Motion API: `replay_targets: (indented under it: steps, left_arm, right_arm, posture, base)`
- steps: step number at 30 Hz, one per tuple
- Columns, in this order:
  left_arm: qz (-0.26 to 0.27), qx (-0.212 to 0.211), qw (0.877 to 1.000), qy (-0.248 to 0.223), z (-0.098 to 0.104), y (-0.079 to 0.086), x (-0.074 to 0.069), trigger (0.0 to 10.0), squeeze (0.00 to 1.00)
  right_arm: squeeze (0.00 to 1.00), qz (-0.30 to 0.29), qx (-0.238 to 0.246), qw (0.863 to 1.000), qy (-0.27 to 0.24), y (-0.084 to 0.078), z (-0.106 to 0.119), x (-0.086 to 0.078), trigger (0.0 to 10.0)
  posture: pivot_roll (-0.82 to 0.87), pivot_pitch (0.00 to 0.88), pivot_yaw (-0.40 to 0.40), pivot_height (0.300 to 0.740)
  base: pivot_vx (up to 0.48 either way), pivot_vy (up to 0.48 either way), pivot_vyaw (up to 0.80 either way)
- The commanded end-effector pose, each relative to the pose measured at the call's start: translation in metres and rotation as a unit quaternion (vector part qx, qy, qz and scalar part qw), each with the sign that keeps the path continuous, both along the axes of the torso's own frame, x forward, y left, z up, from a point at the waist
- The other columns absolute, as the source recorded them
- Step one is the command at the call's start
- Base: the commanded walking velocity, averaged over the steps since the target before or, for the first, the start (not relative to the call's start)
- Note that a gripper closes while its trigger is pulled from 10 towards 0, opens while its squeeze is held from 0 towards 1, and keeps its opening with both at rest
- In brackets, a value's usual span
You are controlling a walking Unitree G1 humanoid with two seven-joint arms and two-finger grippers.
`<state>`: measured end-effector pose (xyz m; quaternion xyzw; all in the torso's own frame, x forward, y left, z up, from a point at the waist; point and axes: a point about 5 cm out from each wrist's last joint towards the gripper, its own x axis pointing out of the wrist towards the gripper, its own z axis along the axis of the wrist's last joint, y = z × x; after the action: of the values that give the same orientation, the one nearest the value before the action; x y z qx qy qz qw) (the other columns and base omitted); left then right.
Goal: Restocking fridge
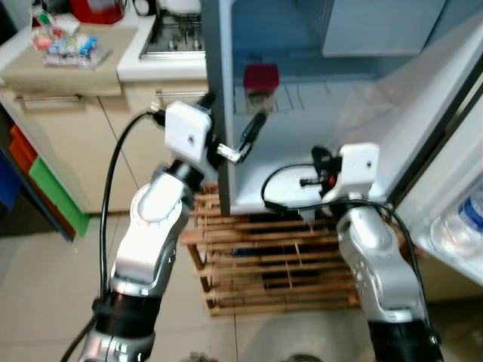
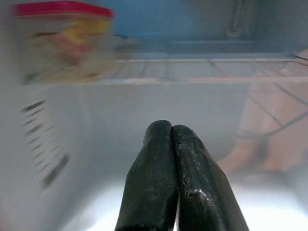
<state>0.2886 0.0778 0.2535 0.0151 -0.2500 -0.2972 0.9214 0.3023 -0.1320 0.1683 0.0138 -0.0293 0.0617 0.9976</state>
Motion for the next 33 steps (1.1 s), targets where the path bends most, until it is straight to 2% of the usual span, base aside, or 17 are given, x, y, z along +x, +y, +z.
replay_targets:
  steps: [1,4,7,8,11,14,15,21,23,24,28,33]
  left_arm:
    - [-0.034,-0.008,0.999,-0.01,0.015,-0.004,-0.007,10.0,0.0]
    - [-0.042,-0.014,0.999,-0.012,0.021,-0.004,-0.009,10.0,0.0]
    - [-0.081,-0.019,0.996,-0.013,0.028,-0.003,-0.016,10.0,0.0]
    - [-0.081,-0.019,0.996,-0.013,0.028,-0.003,-0.016,10.0,0.0]
    - [-0.111,-0.002,0.994,-0.003,0.027,-0.003,-0.022,10.0,0.0]
    - [-0.134,0.027,0.99,0.03,0.017,0.0,-0.03,10.0,0.0]
    - [-0.134,0.027,0.99,0.03,0.017,0.0,-0.03,10.0,0.0]
    - [-0.099,0.064,0.99,0.078,-0.003,0.013,-0.033,10.0,0.0]
    - [-0.089,0.066,0.99,0.092,-0.008,0.017,-0.033,10.0,0.0]
    - [-0.061,0.061,0.99,0.112,-0.015,0.027,-0.034,10.0,0.0]
    - [-0.039,0.051,0.991,0.12,-0.017,0.033,-0.04,10.0,0.0]
    - [-0.002,0.018,0.992,0.127,-0.015,0.044,-0.047,10.0,0.0]
  right_arm:
    - [0.0,0.001,0.006,1.0,-0.012,0.005,0.015,0.005,10.0]
    - [0.0,0.001,0.009,1.0,-0.015,0.008,0.019,0.008,10.0]
    - [0.0,0.003,0.016,1.0,-0.013,0.016,0.022,0.021,10.0]
    - [0.0,0.003,0.016,1.0,-0.013,0.016,0.022,0.021,10.0]
    - [0.0,0.008,0.016,1.0,-0.012,0.025,0.025,0.033,10.0]
    - [0.0,0.013,0.017,1.0,-0.005,0.034,0.024,0.046,10.0]
    - [0.0,0.013,0.017,1.0,-0.005,0.034,0.024,0.046,10.0]
    - [0.0,0.013,0.006,1.0,-0.02,0.043,0.031,0.054,10.0]
    - [0.0,0.012,0.003,1.0,-0.025,0.045,0.032,0.056,10.0]
    - [0.0,0.012,-0.001,0.999,-0.038,0.047,0.037,0.059,10.0]
    - [0.0,0.011,-0.001,0.999,-0.051,0.049,0.042,0.061,10.0]
    - [0.0,0.017,-0.002,0.997,-0.069,0.048,0.052,0.065,10.0]
  posture:
    - [-0.12,0.07,0.036,0.74]
    - [-0.12,0.077,0.038,0.74]
    - [-0.09,0.107,0.043,0.74]
    - [-0.09,0.107,0.043,0.74]
    - [-0.06,0.121,0.04,0.74]
    - [-0.01,0.146,0.033,0.74]
    - [-0.01,0.146,0.033,0.74]
    - [0.03,0.192,0.026,0.74]
    - [0.04,0.195,0.026,0.74]
    - [0.04,0.203,0.025,0.74]
    - [0.04,0.215,0.024,0.74]
    - [0.04,0.229,0.009,0.74]
  base:
    - [0.0,0.0,0.0]
    - [0.0,0.0,0.0]
    - [0.0,0.0,0.0]
    - [0.0,0.0,0.0]
    - [0.0,0.0,0.0]
    - [0.0,0.0,0.0]
    - [0.0,0.0,0.0]
    - [0.0,0.0,0.0]
    - [0.0,0.0,0.0]
    - [0.0,0.0,0.0]
    - [0.0,0.0,0.0]
    - [0.0,0.0,0.0]
